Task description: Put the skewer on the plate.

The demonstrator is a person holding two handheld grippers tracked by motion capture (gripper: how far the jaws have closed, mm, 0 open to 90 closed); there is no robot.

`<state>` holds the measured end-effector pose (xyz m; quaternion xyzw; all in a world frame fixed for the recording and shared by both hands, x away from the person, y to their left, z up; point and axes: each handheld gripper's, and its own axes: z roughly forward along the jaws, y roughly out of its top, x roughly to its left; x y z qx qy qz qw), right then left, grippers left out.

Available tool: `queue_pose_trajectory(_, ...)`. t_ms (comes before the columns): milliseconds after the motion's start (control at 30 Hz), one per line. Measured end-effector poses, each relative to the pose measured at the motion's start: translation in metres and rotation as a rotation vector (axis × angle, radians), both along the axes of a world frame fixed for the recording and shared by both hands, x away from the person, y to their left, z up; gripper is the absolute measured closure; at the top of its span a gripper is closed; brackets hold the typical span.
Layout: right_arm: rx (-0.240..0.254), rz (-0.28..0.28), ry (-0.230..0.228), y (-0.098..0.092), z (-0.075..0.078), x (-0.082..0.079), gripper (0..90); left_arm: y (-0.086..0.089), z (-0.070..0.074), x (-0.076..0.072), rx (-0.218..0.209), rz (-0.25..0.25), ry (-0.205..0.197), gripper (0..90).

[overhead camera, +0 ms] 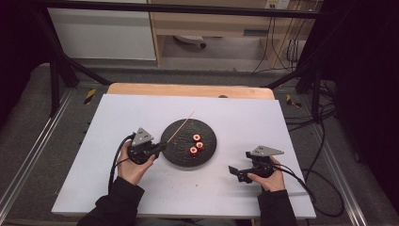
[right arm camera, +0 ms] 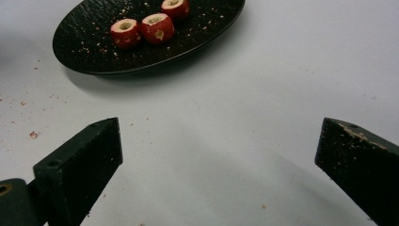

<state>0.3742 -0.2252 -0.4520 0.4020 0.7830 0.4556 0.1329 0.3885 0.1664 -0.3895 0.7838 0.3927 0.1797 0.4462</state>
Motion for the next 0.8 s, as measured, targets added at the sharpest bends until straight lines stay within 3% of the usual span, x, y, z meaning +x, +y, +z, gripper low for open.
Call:
queue_pose_trajectory(467, 0.001, -0.010, -0.003, -0.006, 0.000, -0.001, 1.5, -0.030, -0.017, 0.032, 0.071, 0.053, 0.046, 88.3)
queue_pose_trajectory(800, 0.003, -0.004, 0.001, -0.007, 0.000, -0.003, 1.5, -0.048, -0.034, 0.038, 0.127, 0.071, 0.067, 88.3)
